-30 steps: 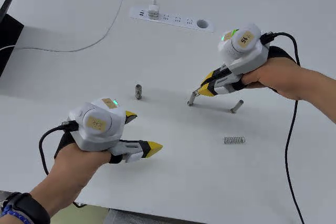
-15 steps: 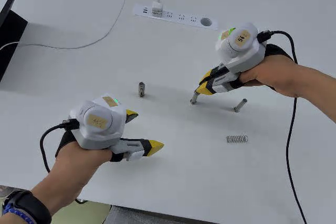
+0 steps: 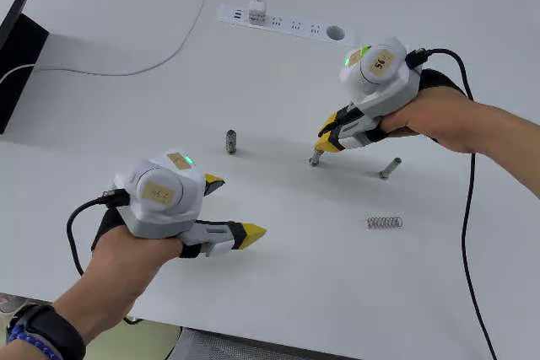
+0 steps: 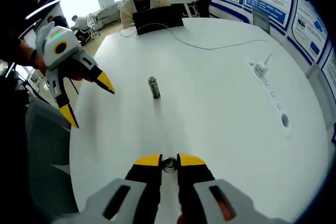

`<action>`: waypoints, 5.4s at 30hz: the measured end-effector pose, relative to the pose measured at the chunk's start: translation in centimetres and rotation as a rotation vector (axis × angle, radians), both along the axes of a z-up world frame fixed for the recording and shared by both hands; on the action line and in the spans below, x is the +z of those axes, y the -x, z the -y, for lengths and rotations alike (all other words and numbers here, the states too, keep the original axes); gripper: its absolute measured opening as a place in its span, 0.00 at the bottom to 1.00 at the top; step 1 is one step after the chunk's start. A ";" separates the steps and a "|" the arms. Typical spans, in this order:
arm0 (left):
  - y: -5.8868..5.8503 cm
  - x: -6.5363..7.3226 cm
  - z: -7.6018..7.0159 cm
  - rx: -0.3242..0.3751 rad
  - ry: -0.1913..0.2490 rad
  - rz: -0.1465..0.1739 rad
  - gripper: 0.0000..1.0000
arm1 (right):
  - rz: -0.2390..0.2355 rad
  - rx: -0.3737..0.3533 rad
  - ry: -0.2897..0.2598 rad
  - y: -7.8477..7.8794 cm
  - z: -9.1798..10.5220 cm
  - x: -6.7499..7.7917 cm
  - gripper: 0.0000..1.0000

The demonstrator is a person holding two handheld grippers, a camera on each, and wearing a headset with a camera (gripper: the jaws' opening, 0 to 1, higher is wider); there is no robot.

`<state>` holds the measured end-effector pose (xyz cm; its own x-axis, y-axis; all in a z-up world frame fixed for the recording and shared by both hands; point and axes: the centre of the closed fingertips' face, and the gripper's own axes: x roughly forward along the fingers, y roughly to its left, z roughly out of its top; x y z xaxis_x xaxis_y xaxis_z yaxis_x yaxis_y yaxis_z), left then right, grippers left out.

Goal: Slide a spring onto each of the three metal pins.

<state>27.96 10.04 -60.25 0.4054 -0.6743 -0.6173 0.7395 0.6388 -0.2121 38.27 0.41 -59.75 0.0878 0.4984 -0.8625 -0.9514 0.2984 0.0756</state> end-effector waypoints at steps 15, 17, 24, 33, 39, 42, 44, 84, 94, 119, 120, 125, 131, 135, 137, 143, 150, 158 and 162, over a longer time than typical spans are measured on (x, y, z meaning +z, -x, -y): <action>0.0 0.2 -0.4 0.017 0.003 -0.004 0.63 | -0.013 0.005 0.013 0.4 -0.2 -1.5 0.12; 0.0 0.1 -0.5 0.020 0.003 -0.008 0.63 | -0.013 0.010 0.019 0.5 -0.2 -1.8 0.13; 0.3 -0.1 -0.7 0.023 -0.002 -0.014 0.63 | -0.013 0.015 0.031 0.7 -0.3 -2.6 0.13; 0.5 -0.1 -0.8 0.029 -0.002 -0.022 0.63 | -0.015 -0.002 0.024 1.0 -0.5 -3.2 0.13; 0.5 0.1 -0.8 0.036 0.002 -0.023 0.63 | -0.004 -0.001 0.022 0.9 -0.5 -3.0 0.17; 0.5 0.2 -0.8 0.039 0.002 -0.023 0.63 | 0.001 0.001 0.022 0.9 -0.5 -2.8 0.21; 0.6 0.3 -0.8 0.040 0.003 -0.022 0.63 | 0.006 -0.001 0.019 0.9 -0.4 -2.5 0.23; 1.9 2.1 0.6 0.047 0.038 -0.013 0.64 | 0.090 -0.447 -0.290 3.1 4.3 1.9 0.60; 1.8 2.1 1.1 0.038 0.037 -0.016 0.64 | 0.062 -0.576 -0.371 5.6 6.3 1.6 0.66; 0.9 1.9 1.6 0.045 0.023 -0.020 0.66 | 0.072 -0.681 -0.401 10.4 9.7 0.8 0.78; 0.8 1.9 1.6 0.045 0.021 -0.021 0.66 | 0.072 -0.687 -0.400 10.5 9.9 0.7 0.78; 0.5 1.8 1.6 0.033 0.010 -0.021 0.66 | 0.067 -0.718 -0.410 10.9 10.7 0.7 0.80; 0.3 1.7 1.9 0.021 0.001 -0.022 0.67 | 0.067 -0.748 -0.417 11.4 11.6 0.5 0.82; 0.4 1.7 2.5 0.009 -0.002 -0.023 0.67 | 0.068 -0.758 -0.413 11.8 12.2 0.4 0.83; 0.4 1.6 2.8 0.003 -0.003 -0.025 0.67 | 0.067 -0.761 -0.413 12.0 12.5 0.3 0.84; 0.5 1.5 3.8 -0.020 -0.006 -0.026 0.68 | 0.060 -0.761 -0.399 12.6 13.1 0.1 0.85; 0.5 1.3 5.1 -0.061 -0.014 -0.027 0.70 | 0.061 -0.771 -0.398 13.0 13.8 0.0 0.86; 0.3 1.3 7.2 -0.127 -0.029 -0.020 0.73 | 0.055 -0.781 -0.394 13.8 14.9 -0.1 0.87; 0.3 1.1 8.1 -0.164 -0.041 -0.021 0.74 | 0.051 -0.787 -0.389 14.0 15.4 -0.1 0.87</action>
